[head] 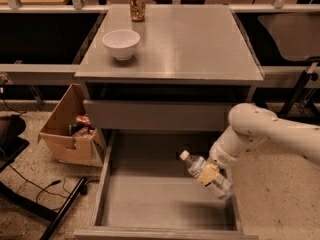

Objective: Place blue plastic bottle into middle drawer

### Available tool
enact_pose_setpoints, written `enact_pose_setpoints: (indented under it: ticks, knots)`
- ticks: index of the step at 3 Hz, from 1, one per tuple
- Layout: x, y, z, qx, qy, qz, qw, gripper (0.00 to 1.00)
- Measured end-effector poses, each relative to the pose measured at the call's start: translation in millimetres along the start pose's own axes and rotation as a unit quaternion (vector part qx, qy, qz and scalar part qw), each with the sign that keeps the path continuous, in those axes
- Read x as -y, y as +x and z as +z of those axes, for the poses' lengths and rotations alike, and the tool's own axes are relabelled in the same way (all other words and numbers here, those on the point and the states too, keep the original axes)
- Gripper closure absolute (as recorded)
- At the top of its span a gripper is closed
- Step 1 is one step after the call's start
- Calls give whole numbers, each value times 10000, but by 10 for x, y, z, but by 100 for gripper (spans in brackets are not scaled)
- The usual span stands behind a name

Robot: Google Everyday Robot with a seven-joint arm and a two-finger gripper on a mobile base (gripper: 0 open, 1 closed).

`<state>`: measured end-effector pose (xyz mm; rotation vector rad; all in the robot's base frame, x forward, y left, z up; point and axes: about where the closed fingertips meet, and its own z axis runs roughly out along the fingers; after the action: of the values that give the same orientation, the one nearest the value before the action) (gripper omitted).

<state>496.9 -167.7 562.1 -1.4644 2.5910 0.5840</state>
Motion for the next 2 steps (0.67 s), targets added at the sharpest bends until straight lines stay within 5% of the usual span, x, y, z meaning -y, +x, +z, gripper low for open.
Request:
enact_pose_setpoints:
  ticks: [1,2]
  knots:
    - [133,-421,665,-180,-202,-120,9996,100]
    - [183,-628,1228,-516,-135,-132,9985,100]
